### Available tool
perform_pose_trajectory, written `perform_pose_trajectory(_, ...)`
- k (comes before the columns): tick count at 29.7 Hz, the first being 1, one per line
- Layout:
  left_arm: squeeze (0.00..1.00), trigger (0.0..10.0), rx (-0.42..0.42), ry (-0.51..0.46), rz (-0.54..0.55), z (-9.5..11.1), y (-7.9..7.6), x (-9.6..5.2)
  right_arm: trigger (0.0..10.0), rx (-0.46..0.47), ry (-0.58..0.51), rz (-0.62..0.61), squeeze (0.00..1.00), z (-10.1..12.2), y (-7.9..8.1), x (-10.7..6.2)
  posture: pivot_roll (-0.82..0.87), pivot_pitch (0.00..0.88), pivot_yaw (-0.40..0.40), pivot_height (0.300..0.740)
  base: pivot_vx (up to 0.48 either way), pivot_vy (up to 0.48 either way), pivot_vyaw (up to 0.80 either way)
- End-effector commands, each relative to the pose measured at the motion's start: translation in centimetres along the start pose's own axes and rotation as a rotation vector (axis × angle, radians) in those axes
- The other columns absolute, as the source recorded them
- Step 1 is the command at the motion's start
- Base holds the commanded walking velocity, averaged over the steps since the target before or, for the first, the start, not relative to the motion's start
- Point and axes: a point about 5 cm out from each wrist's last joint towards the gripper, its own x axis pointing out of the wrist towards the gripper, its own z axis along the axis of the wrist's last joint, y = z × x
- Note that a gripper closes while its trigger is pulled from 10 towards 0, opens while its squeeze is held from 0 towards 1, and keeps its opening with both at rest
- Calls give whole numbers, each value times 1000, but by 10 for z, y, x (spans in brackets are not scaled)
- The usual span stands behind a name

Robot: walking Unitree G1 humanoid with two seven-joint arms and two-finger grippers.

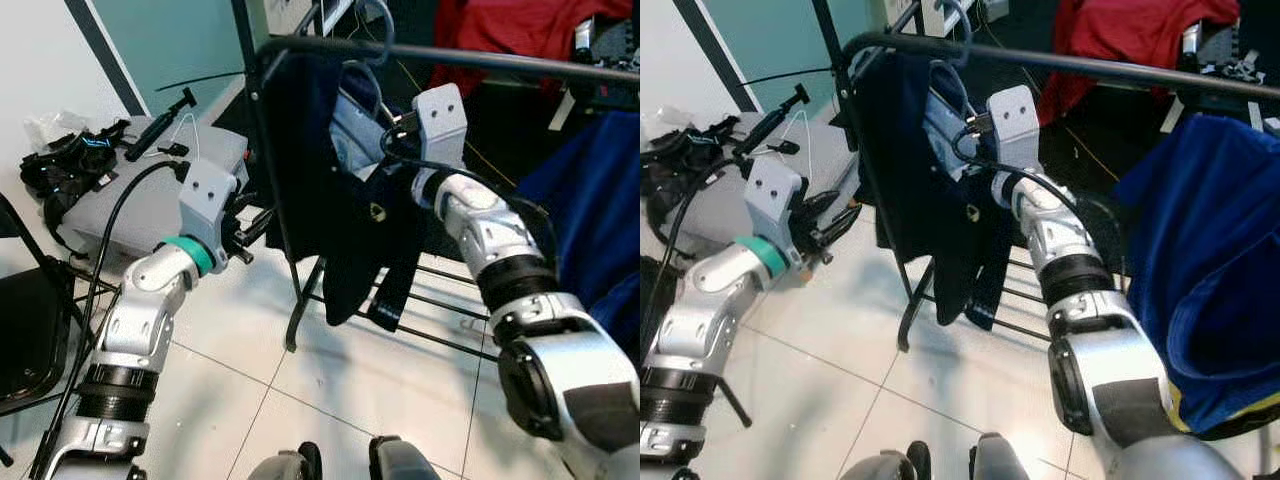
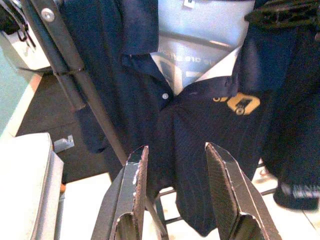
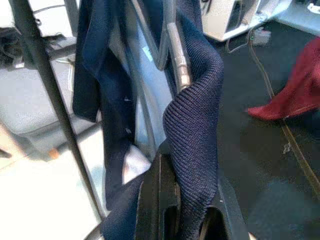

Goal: Hang hanger

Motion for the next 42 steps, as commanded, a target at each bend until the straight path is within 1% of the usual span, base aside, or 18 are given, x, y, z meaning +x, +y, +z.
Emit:
perform_pose_trajectory(1, 0, 10000, -3, 20, 14, -4, 3, -4, 10000, -90, -94, 22, 0, 29, 2, 5, -85, 85, 123, 740, 0, 0, 0)
perform_pose_trajectory(2, 0, 10000, -5, 22, 15, -4, 2, -5, 10000, -256, -62, 56, 0, 26, 2, 5, -86, 89, 123, 740, 0, 0, 0)
perform_pose_trajectory(3, 0, 10000, -5, 22, 15, -4, 2, -5, 10000, -256, -62, 56, 0, 26, 2, 5, -86, 89, 123, 740, 0, 0, 0)
perform_pose_trajectory(4, 0, 10000, -5, 23, 15, -5, 2, -5, 10000, -377, -4, 100, 0, 16, 1, 3, -90, 91, 125, 740, 0, 0, 0)
perform_pose_trajectory(5, 0, 10000, -5, 23, 15, -5, 2, -5, 10000, -377, -4, 100, 0, 16, 1, 3, -90, 91, 125, 740, 0, 0, 0)
perform_pose_trajectory(6, 0, 10000, -6, 23, 14, -5, 2, -5, 10000, -474, 73, 131, 0, 3, -2, 0, -94, 91, 128, 740, 0, 0, 0)
perform_pose_trajectory(7, 0, 10000, -6, 23, 14, -5, 2, -5, 10000, -474, 73, 131, 0, 3, -2, 0, -94, 91, 128, 740, 0, 0, 0)
perform_pose_trajectory(9, 0, 10000, -6, 21, 11, -3, 2, -2, 10000, -681, 161, 131, 0, -12, -18, -6, -94, 86, 133, 740, 0, 0, 0)
perform_pose_trajectory(10, 0, 10000, -6, 21, 11, -3, 2, -2, 10000, -681, 161, 131, 0, -12, -18, -6, -94, 86, 133, 740, 0, 0, 0)
perform_pose_trajectory(12, 0, 10000, -6, 19, 8, -2, 1, -1, 10000, -784, 179, 103, 0, -11, -32, -9, -94, 82, 131, 740, 0, 0, 0)
perform_pose_trajectory(19, 0, 10000, -7, 17, 11, -2, 1, -1, 10000, -703, 169, 27, 0, 1, -50, -10, -94, 72, 129, 740, 0, 0, 0)
perform_pose_trajectory(26, 0, 10000, -10, 13, 12, -1, -1, 0, 10000, -588, 67, -133, 0, 26, -59, -6, -83, 61, 125, 740, 0, 0, 0)
perform_pose_trajectory(27, 0, 10000, -11, 9, 13, -1, -1, 0, 10000, -475, 2, -115, 0, 34, -53, -3, -75, 57, 120, 740, 0, 0, 0)
perform_pose_trajectory(28, 0, 10000, -11, 9, 13, -1, -1, 0, 10000, -475, 2, -115, 0, 34, -53, -3, -75, 57, 120, 740, 0, 0, 0)
perform_pose_trajectory(30, 0, 10000, -12, 5, 19, 0, -1, 0, 10000, -345, -59, 9, 0, 38, -32, 4, -66, 59, 116, 740, 0, 0, 0)
perform_pose_trajectory(32, 0, 10000, -10, 4, 26, 1, 0, -2, 10000, -392, -38, 143, 0, 32, -9, 9, -61, 60, 109, 740, 0, 0, 0)
perform_pose_trajectory(36, 0, 10000, -10, 3, 38, 1, 2, -4, 10000, -502, 56, 310, 0, 13, 17, 11, -54, 61, 97, 740, 0, 0, 0)
perform_pose_trajectory(42, 0, 10000, -12, 2, 43, 1, 1, -4, 10000, -532, 97, 375, 0, 2, 27, 10, -51, 62, 91, 740, 0, 0, 0)
